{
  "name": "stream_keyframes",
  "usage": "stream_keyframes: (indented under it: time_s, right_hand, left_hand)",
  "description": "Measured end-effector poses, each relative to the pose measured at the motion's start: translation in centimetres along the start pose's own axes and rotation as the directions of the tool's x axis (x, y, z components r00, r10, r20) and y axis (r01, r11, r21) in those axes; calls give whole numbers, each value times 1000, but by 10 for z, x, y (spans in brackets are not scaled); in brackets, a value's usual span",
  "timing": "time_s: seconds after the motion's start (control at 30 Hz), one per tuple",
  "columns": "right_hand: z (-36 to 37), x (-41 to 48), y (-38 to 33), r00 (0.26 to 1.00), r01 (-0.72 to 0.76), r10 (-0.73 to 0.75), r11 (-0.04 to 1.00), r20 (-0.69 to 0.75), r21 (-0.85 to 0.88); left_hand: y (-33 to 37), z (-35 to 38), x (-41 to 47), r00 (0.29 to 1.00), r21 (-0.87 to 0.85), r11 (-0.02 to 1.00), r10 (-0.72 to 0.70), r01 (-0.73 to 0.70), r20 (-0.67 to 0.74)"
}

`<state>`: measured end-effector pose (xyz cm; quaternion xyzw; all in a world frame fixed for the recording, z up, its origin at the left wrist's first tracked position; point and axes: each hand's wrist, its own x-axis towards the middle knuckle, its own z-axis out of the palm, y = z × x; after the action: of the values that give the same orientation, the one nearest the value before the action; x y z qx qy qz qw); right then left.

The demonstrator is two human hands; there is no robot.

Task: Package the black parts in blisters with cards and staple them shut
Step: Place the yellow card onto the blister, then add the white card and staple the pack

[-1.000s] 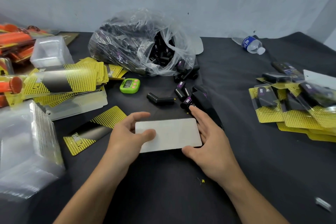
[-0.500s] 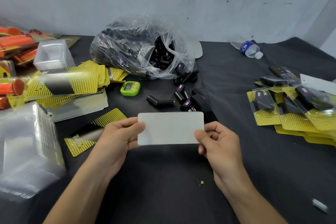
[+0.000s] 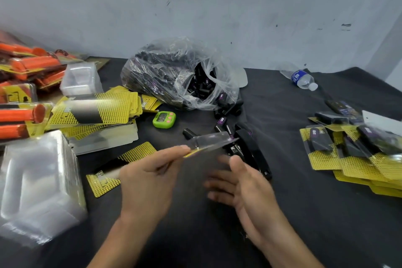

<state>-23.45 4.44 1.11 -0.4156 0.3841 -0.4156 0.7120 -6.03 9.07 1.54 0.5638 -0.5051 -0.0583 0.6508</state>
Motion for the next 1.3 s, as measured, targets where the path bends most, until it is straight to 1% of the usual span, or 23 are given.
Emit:
stream_keyframes:
  time_s: [0.03,0.1,0.17,0.2,0.33,0.4,0.47,0.5,0.53,0.57,0.63,0.73,0.83,0.87,0.93,1.0,1.07,1.13,1.17,1.2,1.23,1.27,1.3]
  right_hand:
    - [7,3,-3,996,-39,32,996,86,78]
    - [17,8,-9,985,-44,23,991,170,124]
    - [21,16,-14,990,8,-23,995,142,99]
    - [21,20,-14,991,27,-38,996,128,80]
    - [15,29,-12,991,11,-13,1000,132,20]
    - [7,33,-11,992,2,-4,1000,125,12]
    - [0,35,-11,989,4,-1,1000,148,-21]
    - [-3,36,-11,986,8,0,999,168,-43]
    - [-6,36,-12,983,11,0,998,185,-55]
    - [-8,36,-13,980,11,0,998,201,-54]
    - [-13,38,-14,977,7,0,999,214,-32]
    - [-13,41,-11,978,44,-19,993,210,-112]
    - [-9,43,-2,988,114,-85,966,129,-231]
    - [-10,45,1,987,159,-141,930,77,-333]
    - [-15,46,2,953,228,-302,748,-13,-623]
    - [-19,42,-2,880,296,-471,644,-61,-706]
    - [-22,35,-11,740,391,-665,548,-102,-739]
    - [-31,33,-22,570,353,-812,382,-128,-854]
    - [-36,34,-27,555,266,-820,336,-142,-904]
    - [-41,36,-29,611,123,-774,297,-163,-947]
    - [-45,38,-29,710,-35,-678,235,-190,-971]
    - [-46,40,-27,791,-124,-572,198,-217,-972]
    - [-46,42,-24,843,-128,-487,232,-229,-964]
  left_hand:
    - [-1,3,-5,989,78,987,140,-143,43]
    - [-3,10,-11,900,216,874,408,-434,156]
    - [-7,13,-13,834,260,795,495,-548,243]
    - [-8,14,-12,839,262,802,475,-537,265]
    - [-5,11,-13,944,180,960,158,-216,290]
    - [-3,14,-10,981,152,988,-19,-11,191]
    - [-5,17,-3,972,203,958,-220,201,77]
    - [-8,19,3,940,166,933,-334,318,76]
    - [-12,22,8,875,50,888,-460,458,149]
    - [-17,24,12,772,-83,790,-563,607,296]
    - [-21,25,21,594,-174,612,-594,771,543]
    - [-31,25,34,521,-84,621,-567,779,638]
    - [-40,29,37,529,-34,640,-603,768,598]
    - [-42,31,36,553,-35,655,-607,755,572]
    - [-45,34,31,592,-63,658,-627,750,507]
    - [-49,35,27,619,-102,646,-657,756,431]
    - [-51,35,26,643,-127,646,-679,753,354]
    - [-51,38,25,662,-146,653,-687,743,301]
    - [-49,39,25,667,-160,651,-689,742,285]
    - [-49,40,25,667,-175,647,-692,743,275]
    - [-49,41,25,667,-187,641,-696,744,267]
    - [-50,41,25,669,-198,639,-696,743,263]
    - [-49,42,26,672,-215,637,-695,740,256]
